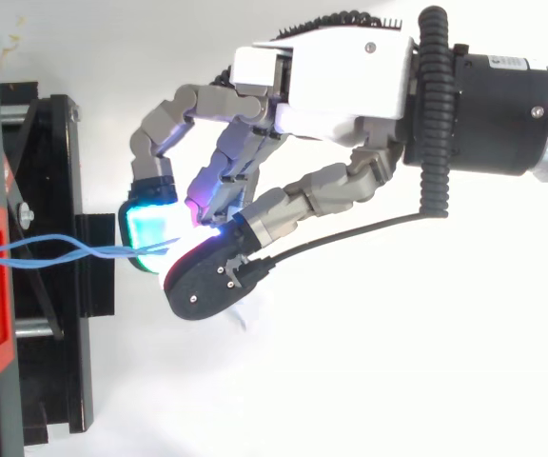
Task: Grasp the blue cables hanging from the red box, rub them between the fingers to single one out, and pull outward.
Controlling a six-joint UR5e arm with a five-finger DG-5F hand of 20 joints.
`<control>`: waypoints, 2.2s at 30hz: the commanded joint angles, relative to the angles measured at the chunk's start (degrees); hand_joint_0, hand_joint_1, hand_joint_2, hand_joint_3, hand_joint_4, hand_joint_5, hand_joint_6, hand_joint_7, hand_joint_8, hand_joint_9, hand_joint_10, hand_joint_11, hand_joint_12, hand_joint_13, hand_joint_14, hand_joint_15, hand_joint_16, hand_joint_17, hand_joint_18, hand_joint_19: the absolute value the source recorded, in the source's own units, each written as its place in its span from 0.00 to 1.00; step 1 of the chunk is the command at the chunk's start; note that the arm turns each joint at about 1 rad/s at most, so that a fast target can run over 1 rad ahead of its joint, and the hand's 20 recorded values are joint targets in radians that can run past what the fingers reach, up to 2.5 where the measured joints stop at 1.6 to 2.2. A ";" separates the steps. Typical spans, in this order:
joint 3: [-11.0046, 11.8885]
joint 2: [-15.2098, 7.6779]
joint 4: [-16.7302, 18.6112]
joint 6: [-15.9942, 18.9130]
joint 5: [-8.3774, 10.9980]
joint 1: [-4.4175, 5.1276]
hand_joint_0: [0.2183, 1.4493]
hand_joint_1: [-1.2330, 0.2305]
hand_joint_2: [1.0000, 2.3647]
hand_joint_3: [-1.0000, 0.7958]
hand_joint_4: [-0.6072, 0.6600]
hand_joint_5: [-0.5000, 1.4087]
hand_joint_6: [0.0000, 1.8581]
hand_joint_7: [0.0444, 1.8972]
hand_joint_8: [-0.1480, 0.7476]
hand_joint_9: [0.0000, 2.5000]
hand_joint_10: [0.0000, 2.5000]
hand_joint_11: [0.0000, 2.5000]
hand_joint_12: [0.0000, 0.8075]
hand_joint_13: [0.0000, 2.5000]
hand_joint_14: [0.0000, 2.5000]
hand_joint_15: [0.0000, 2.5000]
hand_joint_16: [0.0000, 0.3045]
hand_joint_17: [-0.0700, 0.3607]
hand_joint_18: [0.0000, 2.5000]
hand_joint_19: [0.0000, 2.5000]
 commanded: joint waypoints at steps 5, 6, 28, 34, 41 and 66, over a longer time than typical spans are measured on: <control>0.00 0.18 0.00 0.00 -0.01 -0.15 0.25 0.30 0.00 0.28 0.48 0.19 0.49 0.51 0.39 0.42 0.01 0.28 0.36 0.40 0.01 0.30 0.14 0.39 0.35 0.28; 0.00 0.26 0.00 0.00 -0.01 -0.15 0.25 0.30 0.00 0.28 0.49 0.19 0.49 0.50 0.38 0.42 0.01 0.28 0.36 0.40 0.01 0.30 0.14 0.39 0.35 0.28; -0.09 1.14 -5.89 0.00 -1.24 0.03 0.18 0.51 0.00 0.28 0.56 0.19 0.39 0.48 0.44 0.42 0.01 0.27 0.42 0.40 0.01 0.30 0.18 0.44 0.35 0.28; -0.09 1.67 -6.50 0.00 -1.24 0.12 0.23 0.40 0.00 0.28 0.53 0.19 0.40 0.50 0.40 0.41 0.01 0.27 0.38 0.40 0.01 0.30 0.16 0.42 0.33 0.29; -0.09 1.85 -6.68 0.00 -1.24 0.12 0.28 0.34 0.01 0.35 0.52 0.18 0.45 0.47 0.39 0.41 0.01 0.28 0.37 0.40 0.01 0.31 0.15 0.40 0.33 0.30; -0.09 2.55 -6.77 0.00 -0.89 0.38 0.28 0.35 0.00 0.28 0.47 0.19 0.50 0.50 0.38 0.44 0.01 0.29 0.35 0.42 0.01 0.31 0.14 0.39 0.35 0.30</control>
